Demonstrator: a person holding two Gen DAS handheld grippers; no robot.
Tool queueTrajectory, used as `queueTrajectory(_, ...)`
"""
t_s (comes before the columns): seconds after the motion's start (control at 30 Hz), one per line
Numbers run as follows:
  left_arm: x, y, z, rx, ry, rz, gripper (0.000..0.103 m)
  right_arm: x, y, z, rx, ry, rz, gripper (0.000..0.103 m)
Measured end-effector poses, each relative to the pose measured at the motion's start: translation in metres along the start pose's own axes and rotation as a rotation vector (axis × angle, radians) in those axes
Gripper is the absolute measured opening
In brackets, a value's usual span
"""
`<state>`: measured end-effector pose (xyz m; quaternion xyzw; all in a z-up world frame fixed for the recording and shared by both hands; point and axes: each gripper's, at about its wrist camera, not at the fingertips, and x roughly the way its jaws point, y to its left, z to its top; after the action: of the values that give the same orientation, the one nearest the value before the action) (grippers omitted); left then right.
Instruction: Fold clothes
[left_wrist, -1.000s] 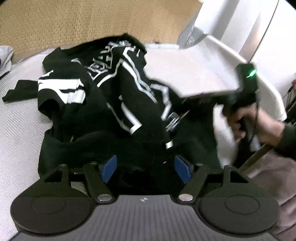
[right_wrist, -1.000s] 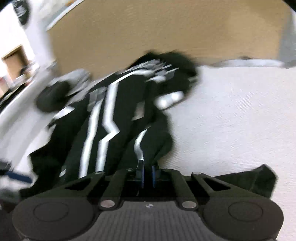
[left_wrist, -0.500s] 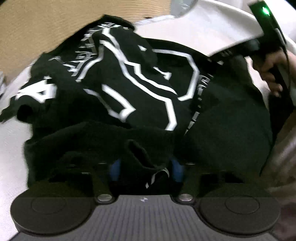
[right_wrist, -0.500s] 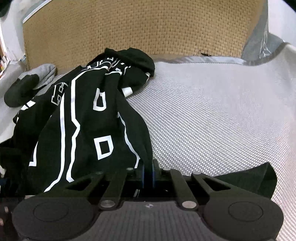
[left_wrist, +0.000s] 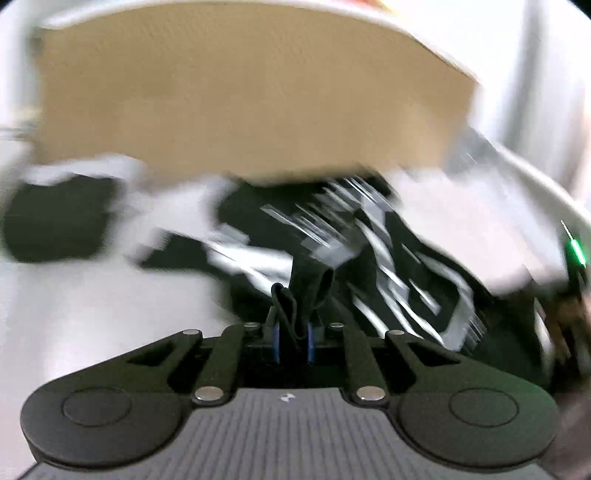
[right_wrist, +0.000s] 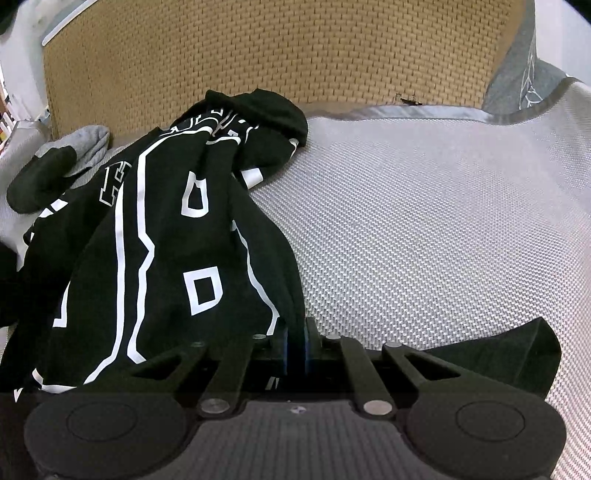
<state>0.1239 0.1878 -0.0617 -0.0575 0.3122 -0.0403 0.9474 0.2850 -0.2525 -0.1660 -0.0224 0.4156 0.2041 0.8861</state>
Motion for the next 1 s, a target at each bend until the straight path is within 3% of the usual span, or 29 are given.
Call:
queueTrajectory(0.07, -0.012, 0.042, 0.014, -0.091, -0.053, 0.086, 0.014, 0.000, 0.000, 0.000, -0.001, 0.001, 0.000, 0.009)
queueTrajectory(0.17, -0.017, 0.103, 0.023, -0.226, -0.058, 0.184, 0.014, 0.000, 0.000, 0.000, -0.002, 0.001, 0.001, 0.009)
queueTrajectory(0.53, -0.015, 0.216, 0.008, -0.357, 0.069, 0.436, 0.015, 0.002, -0.003, 0.000, 0.003, 0.007, 0.006, 0.010)
queueTrajectory(0.63, -0.012, 0.233, 0.000, -0.358, 0.125, 0.475, 0.015, 0.003, -0.002, 0.000, 0.004, 0.008, 0.004, 0.010)
queueTrajectory(0.77, 0.006, 0.250, -0.016, -0.361, 0.251, 0.444, 0.015, 0.003, -0.003, 0.000, 0.006, 0.010, 0.004, 0.010)
queueTrajectory(1.0, 0.018, 0.261, -0.034, -0.359, 0.335, 0.435, 0.017, 0.004, -0.006, 0.000, 0.010, 0.014, 0.010, 0.011)
